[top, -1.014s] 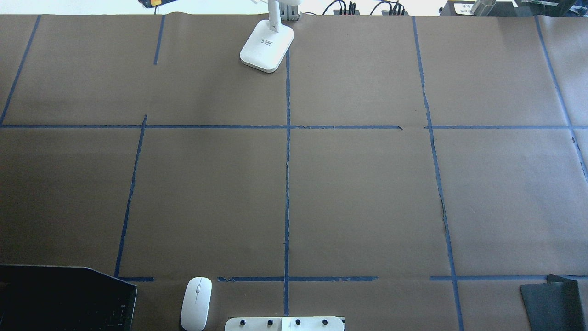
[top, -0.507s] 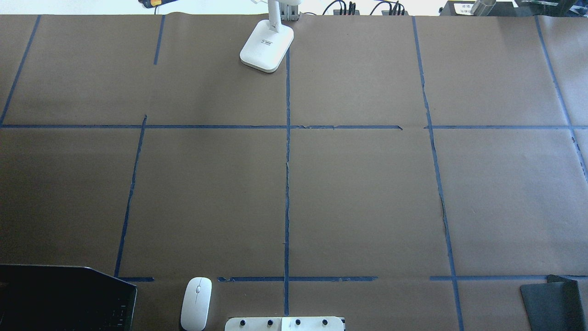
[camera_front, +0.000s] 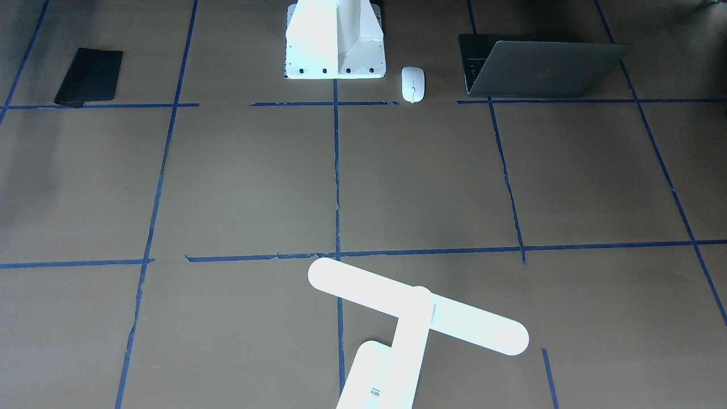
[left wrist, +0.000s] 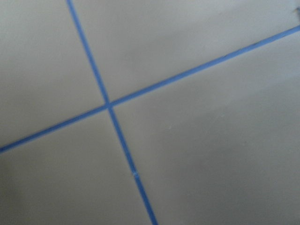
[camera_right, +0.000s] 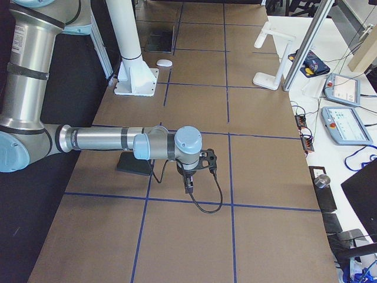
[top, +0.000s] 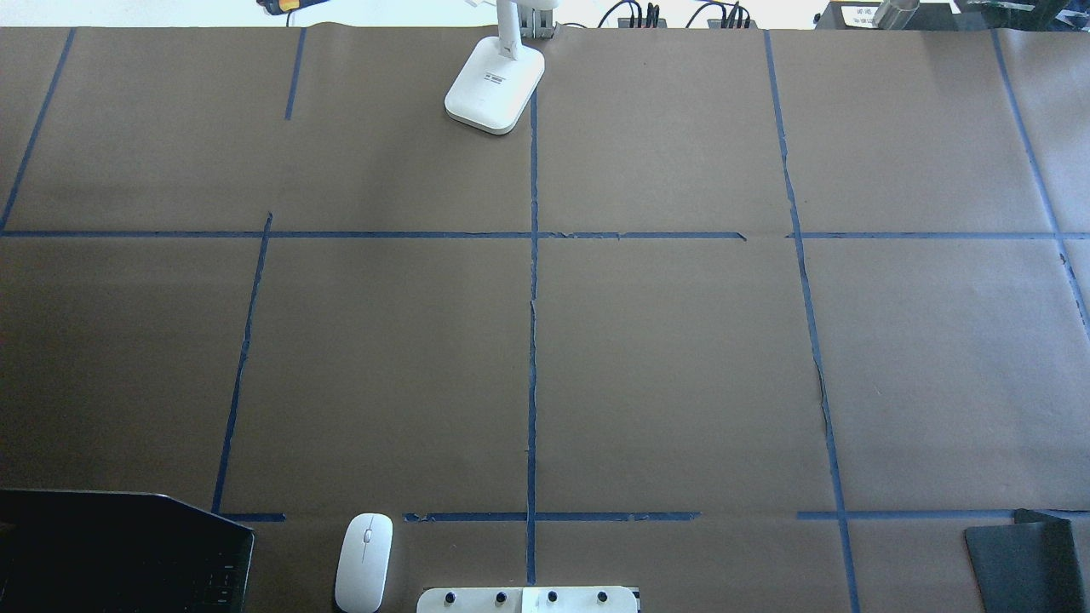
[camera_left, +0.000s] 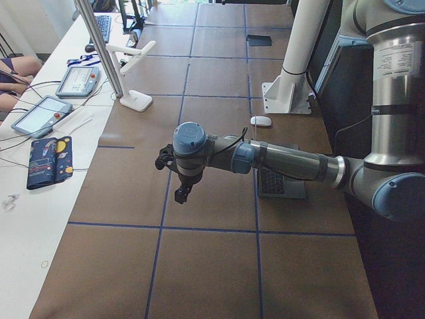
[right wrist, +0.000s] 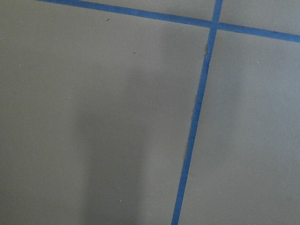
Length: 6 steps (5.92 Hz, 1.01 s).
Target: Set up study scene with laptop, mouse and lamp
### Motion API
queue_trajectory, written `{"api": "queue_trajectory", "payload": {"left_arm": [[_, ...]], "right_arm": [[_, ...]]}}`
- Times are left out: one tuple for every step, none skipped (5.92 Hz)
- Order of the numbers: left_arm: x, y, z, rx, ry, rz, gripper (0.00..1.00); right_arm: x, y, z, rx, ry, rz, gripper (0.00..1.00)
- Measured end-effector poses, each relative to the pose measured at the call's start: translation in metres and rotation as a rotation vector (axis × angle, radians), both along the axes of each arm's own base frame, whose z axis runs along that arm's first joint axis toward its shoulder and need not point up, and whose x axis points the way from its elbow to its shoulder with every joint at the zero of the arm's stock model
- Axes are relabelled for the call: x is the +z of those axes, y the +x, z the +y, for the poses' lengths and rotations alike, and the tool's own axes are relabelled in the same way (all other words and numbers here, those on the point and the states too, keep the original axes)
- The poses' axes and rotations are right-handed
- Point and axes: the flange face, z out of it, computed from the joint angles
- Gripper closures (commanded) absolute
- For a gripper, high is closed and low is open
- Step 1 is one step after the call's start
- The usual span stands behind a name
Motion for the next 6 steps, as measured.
{"api": "queue_trajectory", "payload": {"left_arm": [[-0.027,0.031,-0.002,0.051,0.074,0.090,0.00],[-0.069,0.069,-0.006,0.117,0.157,0.151,0.00],[-0.111,0.105,0.002,0.189,0.237,0.190,0.00],[-0.150,0.140,0.021,0.272,0.307,0.221,0.00],[-0.184,0.172,0.046,0.364,0.374,0.256,0.00],[-0.203,0.198,0.071,0.471,0.449,0.282,0.00]], "right_arm": [[0.000,0.000,0.000,0.000,0.000,0.000,0.00],[0.000,0.000,0.000,0.000,0.000,0.000,0.00],[0.000,0.000,0.000,0.000,0.000,0.000,0.00],[0.000,0.000,0.000,0.000,0.000,0.000,0.00],[0.000,0.000,0.000,-0.001,0.001,0.000,0.00],[0.000,0.000,0.000,-0.001,0.001,0.001,0.00]]}}
